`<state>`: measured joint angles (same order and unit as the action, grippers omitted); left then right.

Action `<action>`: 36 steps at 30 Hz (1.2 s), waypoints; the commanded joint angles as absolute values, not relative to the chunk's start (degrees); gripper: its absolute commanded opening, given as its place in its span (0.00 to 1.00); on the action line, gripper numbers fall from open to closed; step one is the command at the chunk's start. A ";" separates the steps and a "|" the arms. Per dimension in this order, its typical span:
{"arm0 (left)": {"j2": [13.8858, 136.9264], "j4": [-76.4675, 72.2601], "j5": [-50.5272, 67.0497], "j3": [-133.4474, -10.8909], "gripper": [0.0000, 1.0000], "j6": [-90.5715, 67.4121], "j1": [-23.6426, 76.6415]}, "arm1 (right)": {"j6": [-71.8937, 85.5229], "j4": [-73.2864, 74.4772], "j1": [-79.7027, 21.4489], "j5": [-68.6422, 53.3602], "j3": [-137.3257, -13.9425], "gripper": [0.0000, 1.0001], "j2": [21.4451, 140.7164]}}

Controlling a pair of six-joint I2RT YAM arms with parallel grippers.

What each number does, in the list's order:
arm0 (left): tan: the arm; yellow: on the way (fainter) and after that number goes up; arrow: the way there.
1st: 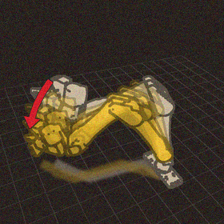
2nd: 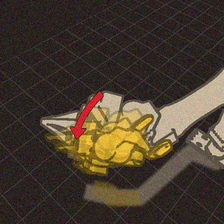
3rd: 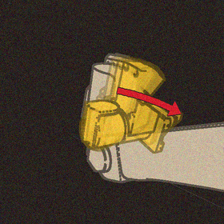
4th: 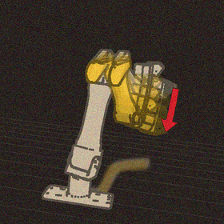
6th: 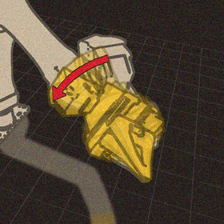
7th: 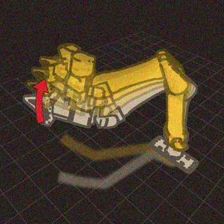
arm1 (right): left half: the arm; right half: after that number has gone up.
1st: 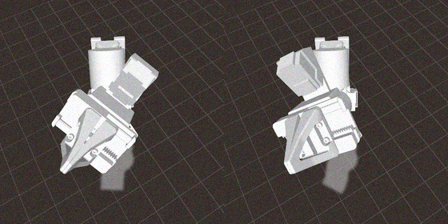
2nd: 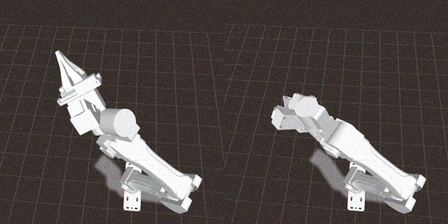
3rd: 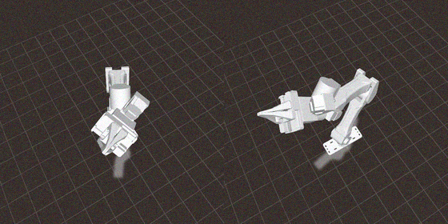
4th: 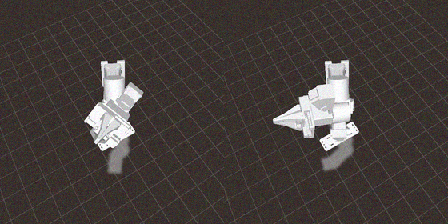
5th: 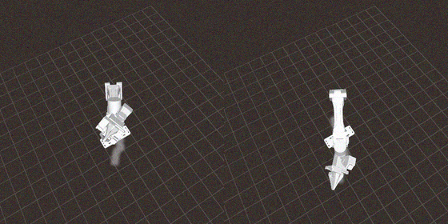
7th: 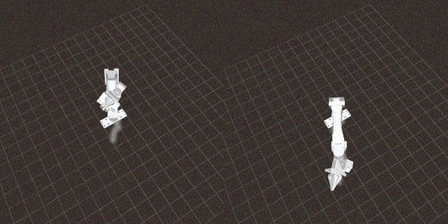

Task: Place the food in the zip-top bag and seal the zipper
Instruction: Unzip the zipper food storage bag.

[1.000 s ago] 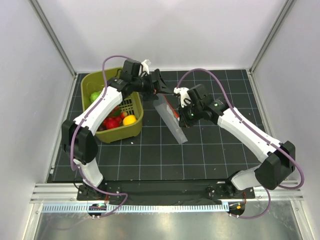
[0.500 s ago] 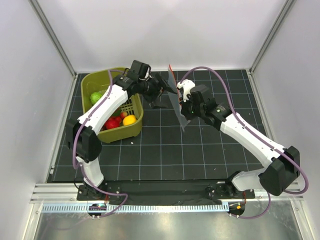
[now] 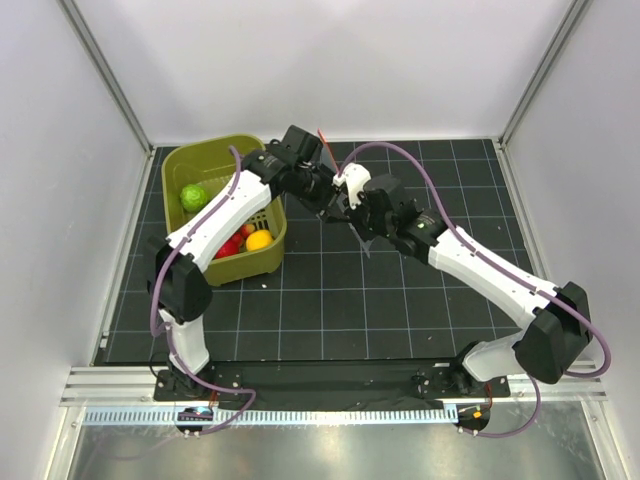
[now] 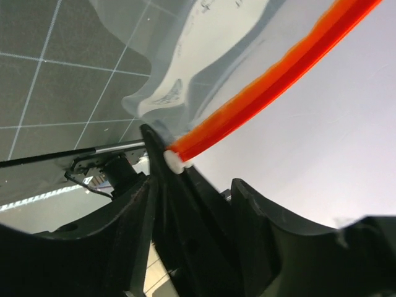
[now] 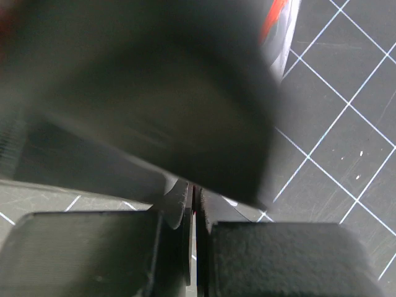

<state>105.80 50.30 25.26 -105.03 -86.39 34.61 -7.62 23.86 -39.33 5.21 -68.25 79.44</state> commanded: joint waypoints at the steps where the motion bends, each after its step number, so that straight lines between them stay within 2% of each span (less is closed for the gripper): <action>1: 108.19 54.22 25.14 -110.21 0.53 -86.49 35.42 | -9.75 21.27 -40.43 8.08 -70.84 0.01 79.89; 8: 109.60 56.42 23.82 -111.00 0.32 -82.01 35.42 | -8.62 23.28 -40.61 6.68 -72.24 0.01 80.51; 10: 109.77 57.30 23.29 -111.18 0.32 -81.30 35.42 | -8.44 23.82 -40.61 6.59 -72.51 0.01 80.51; 14: 109.78 59.15 21.36 -111.71 0.38 -79.45 35.16 | -8.44 24.78 -40.69 6.33 -72.07 0.01 79.81; 18: 110.04 59.06 20.83 -112.32 0.38 -78.84 34.98 | -8.61 25.75 -40.69 5.98 -72.16 0.01 79.45; 24: 110.48 58.19 20.57 -113.03 0.20 -77.96 35.07 | -8.79 26.63 -40.69 5.54 -72.69 0.01 79.19; 29: 110.39 58.01 19.69 -113.47 0.21 -77.70 35.33 | -8.79 26.89 -40.69 5.54 -72.69 0.01 79.01; 34: 110.74 58.80 19.60 -113.29 0.15 -76.99 35.33 | -8.79 26.89 -40.96 5.19 -73.21 0.01 78.75; 36: 110.74 58.36 19.69 -113.12 0.02 -76.56 35.42 | -8.79 27.16 -41.22 5.10 -73.39 0.01 78.66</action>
<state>110.43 57.82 20.71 -111.31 -78.35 35.24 -8.69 27.90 -40.49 5.45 -70.02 80.93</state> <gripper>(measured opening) 0.077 0.044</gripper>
